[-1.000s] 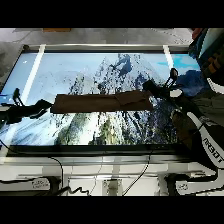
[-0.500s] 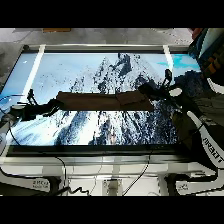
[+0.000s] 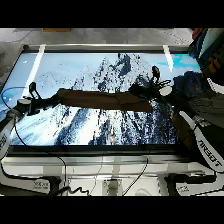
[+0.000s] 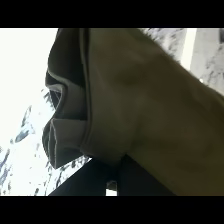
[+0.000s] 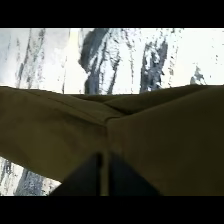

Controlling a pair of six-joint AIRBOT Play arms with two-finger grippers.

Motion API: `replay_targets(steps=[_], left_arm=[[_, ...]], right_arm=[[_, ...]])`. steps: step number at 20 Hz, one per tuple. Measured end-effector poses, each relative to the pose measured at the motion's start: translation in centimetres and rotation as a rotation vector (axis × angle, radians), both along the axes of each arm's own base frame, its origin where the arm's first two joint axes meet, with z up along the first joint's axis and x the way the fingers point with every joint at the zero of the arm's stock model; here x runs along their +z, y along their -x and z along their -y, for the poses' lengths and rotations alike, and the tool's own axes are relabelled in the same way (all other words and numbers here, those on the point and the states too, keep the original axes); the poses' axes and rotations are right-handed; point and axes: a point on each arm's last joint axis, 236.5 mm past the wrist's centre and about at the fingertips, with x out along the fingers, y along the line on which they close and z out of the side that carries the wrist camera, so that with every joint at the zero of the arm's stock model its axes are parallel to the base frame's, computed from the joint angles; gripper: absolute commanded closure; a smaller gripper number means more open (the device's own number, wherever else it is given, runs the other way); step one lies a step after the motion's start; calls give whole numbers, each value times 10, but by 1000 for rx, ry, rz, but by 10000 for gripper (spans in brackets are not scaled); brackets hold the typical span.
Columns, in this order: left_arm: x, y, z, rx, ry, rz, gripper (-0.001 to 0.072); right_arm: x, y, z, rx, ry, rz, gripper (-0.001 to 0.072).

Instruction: Fold the clothes and pants, and hang the long-sleeved shirts on hangers.

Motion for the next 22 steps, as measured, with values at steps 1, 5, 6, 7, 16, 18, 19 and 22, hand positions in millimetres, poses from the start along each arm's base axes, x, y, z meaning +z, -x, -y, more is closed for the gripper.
replay_targets(steps=[1, 5, 6, 7, 16, 18, 19, 22], left_arm=[[17, -2, 2, -32, -36, 30, 699], [97, 5, 16, -153, -172, 165, 699], [118, 10, 22, -176, -195, 201, 699], [139, 16, 30, -200, -214, 237, 699], [246, 100, 123, -475, -246, 414, 698], [249, 112, 137, -520, -237, 414, 698], [250, 116, 143, -535, -231, 411, 698], [241, 118, 152, -564, -212, 385, 698]], right_arm=[[6, -2, -4, 8, 9, 21, 695], [39, -17, -22, 23, 16, 121, 697], [43, -18, -30, 37, 15, 134, 697], [44, -18, -42, 59, 13, 138, 697], [-21, 38, -222, 340, -40, 8, 697], [-32, 56, -257, 393, -55, -15, 697], [-34, 66, -272, 420, -61, -27, 696], [-42, 93, -296, 501, -54, -66, 697]])
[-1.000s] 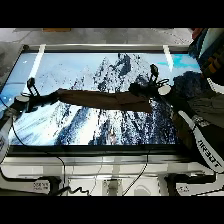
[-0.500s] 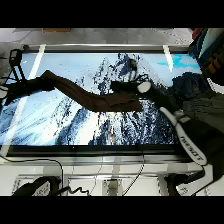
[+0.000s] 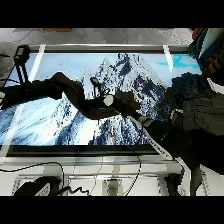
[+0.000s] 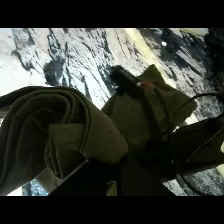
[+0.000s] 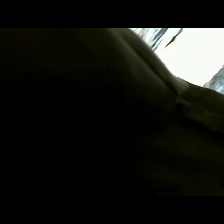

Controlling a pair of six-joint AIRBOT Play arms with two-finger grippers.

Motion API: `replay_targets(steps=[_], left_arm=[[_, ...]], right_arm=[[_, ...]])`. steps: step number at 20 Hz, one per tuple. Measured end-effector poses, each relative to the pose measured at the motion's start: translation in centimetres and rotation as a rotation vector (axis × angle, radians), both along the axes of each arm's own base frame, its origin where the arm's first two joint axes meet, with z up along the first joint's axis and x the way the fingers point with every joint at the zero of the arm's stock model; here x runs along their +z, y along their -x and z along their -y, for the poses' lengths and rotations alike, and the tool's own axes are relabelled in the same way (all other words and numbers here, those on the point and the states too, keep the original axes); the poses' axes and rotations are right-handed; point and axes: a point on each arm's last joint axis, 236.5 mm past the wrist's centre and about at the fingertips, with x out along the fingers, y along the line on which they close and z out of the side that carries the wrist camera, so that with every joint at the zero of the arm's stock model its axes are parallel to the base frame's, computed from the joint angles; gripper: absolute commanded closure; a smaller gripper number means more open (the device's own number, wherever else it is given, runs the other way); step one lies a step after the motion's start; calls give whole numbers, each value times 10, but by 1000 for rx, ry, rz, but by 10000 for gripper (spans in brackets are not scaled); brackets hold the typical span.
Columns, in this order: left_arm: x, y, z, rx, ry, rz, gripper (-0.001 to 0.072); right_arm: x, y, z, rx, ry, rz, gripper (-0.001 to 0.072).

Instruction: Fold the clothes and pants, and hang the long-sleeved shirts on hangers.

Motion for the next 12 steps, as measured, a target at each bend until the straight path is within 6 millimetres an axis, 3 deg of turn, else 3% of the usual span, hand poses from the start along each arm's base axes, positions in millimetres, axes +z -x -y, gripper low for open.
replay_targets(steps=[2, 5, 9, 12], left_arm=[[-11, -2, 7, -18, 5, -32, 699], [-31, -5, 29, -65, 30, -95, 699], [-67, -22, 85, -113, 76, -141, 699], [-93, -36, 142, -108, 121, -128, 699]], right_arm=[[-6, 3, 8, 40, 42, -8, 696], [-1, -24, 54, 26, 99, -15, 696], [32, -76, 157, -86, 123, -51, 695], [60, -96, 239, -162, 141, -78, 695]])
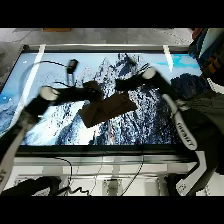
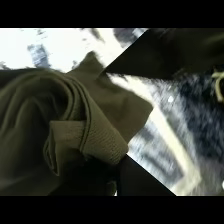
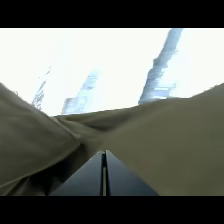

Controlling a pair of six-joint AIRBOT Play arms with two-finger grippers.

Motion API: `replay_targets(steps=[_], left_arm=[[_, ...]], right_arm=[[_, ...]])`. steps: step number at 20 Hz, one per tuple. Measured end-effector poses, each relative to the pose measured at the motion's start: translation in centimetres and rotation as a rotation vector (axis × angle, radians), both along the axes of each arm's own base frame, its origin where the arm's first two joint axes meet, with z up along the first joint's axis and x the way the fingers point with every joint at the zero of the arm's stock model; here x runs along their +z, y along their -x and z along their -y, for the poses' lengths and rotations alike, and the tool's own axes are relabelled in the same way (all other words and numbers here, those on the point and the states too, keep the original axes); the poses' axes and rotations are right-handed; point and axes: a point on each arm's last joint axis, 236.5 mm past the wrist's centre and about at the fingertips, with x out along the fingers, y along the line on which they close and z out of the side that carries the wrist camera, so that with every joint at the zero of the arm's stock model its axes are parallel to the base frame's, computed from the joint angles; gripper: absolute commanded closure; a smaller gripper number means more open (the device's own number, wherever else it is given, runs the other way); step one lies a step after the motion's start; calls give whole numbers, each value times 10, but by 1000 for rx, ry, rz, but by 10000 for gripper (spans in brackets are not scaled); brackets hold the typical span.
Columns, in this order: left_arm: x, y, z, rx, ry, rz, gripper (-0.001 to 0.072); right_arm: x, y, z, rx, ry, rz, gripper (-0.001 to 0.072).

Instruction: Fold the clothes and pants, and hang the long-sleeved shirts on hangers.

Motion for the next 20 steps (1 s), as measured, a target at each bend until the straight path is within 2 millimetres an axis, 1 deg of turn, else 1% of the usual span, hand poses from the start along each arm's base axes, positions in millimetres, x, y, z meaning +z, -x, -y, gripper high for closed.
replay_targets(steps=[1, 3, 5, 6, 7, 8, 9, 10, 12, 13, 15, 17, 20], left_arm=[[-8, -4, 17, 10, 9, 10, 698], [-24, -9, 49, 37, 16, 44, 698], [-33, -12, 69, 67, 17, 83, 698], [-36, -14, 77, 81, 19, 102, 685], [-36, -16, 82, 93, 20, 118, 475], [-37, -18, 86, 104, 22, 131, 128], [-37, -20, 89, 112, 25, 141, 18], [-36, -21, 91, 118, 28, 150, 12], [-33, -22, 93, 123, 31, 163, 12], [-30, -22, 94, 125, 35, 170, 13], [-20, -23, 92, 118, 29, 202, 13], [-7, -27, 84, 118, 12, 250, 14], [19, -38, 61, 146, 8, 310, 15]], right_arm=[[5, -3, 27, -22, 17, -11, 695], [11, -5, 73, -67, 40, -35, 695], [12, -4, 106, -97, 61, -63, 694], [13, -3, 117, -109, 64, -72, 692], [13, -3, 126, -118, 72, -78, 631], [12, -2, 133, -123, 79, -84, 420], [12, -2, 137, -128, 84, -83, 156], [12, -3, 140, -131, 90, -81, 119], [11, -5, 142, -137, 103, -68, 114], [11, -6, 141, -133, 110, -61, 78], [8, -4, 135, -96, 130, -43, 79], [4, 0, 122, -41, 149, -31, 80], [-22, 2, 116, -3, 197, -59, 79]])
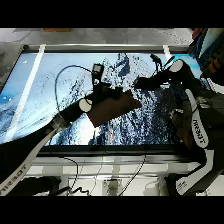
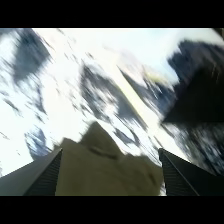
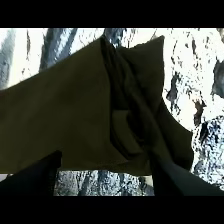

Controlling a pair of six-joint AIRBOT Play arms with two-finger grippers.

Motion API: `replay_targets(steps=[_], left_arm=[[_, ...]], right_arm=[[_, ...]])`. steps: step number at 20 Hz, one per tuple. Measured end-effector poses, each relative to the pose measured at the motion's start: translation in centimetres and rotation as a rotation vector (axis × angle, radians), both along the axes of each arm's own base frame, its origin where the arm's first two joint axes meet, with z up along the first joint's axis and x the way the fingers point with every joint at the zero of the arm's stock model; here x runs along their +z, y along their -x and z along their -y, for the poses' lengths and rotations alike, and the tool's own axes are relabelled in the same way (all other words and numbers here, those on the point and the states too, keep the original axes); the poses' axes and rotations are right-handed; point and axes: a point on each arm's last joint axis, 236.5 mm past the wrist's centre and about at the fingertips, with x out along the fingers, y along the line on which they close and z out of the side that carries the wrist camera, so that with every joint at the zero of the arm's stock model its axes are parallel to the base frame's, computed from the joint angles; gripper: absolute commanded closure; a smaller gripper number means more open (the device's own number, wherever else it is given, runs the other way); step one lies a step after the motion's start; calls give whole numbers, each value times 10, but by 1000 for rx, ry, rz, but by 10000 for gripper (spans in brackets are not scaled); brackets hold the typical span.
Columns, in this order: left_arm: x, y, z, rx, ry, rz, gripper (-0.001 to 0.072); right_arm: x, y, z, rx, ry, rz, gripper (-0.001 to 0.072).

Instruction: Fold the clothes and pants, and hang the long-sleeved shirts on hangers.

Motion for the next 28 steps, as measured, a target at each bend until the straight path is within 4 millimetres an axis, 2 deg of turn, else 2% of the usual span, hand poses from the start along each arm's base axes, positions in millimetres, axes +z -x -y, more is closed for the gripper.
replay_targets(steps=[3, 4, 5, 9, 11, 13, 18, 23, 24, 26, 27, 28], left_arm=[[19, -6, -24, 17, 0, 15, 15], [22, -7, -32, 19, 0, 11, 15], [24, -7, -38, 15, -8, 3, 15], [19, -5, -56, -6, -26, -54, 15], [15, -4, -60, -15, -32, -75, 15], [14, -3, -62, -19, -35, -85, 16], [12, -1, -64, -27, -38, -98, 15], [11, -1, -64, -30, -39, -102, 16], [11, -1, -64, -30, -39, -102, 16], [11, -1, -64, -30, -40, -102, 16], [11, -1, -64, -30, -40, -102, 19], [11, -1, -64, -30, -40, -103, 61]], right_arm=[[-38, -2, 4, -32, 0, -84, 73], [-50, -4, 7, -56, -19, -113, 43], [-61, -6, 10, -88, -51, -148, 42], [-88, -17, 21, -220, -229, -263, 39], [-98, -18, 20, -247, -282, -307, 40], [-106, -14, 12, -245, -311, -342, 40], [-112, -5, -28, -192, -343, -381, 40], [-97, 15, -71, -96, -429, -431, 44], [-96, 22, -79, -66, -430, -446, 69], [-100, 38, -91, -8, -399, -472, 197], [-102, 44, -97, 17, -378, -476, 285], [-106, 49, -104, 38, -354, -476, 426]])
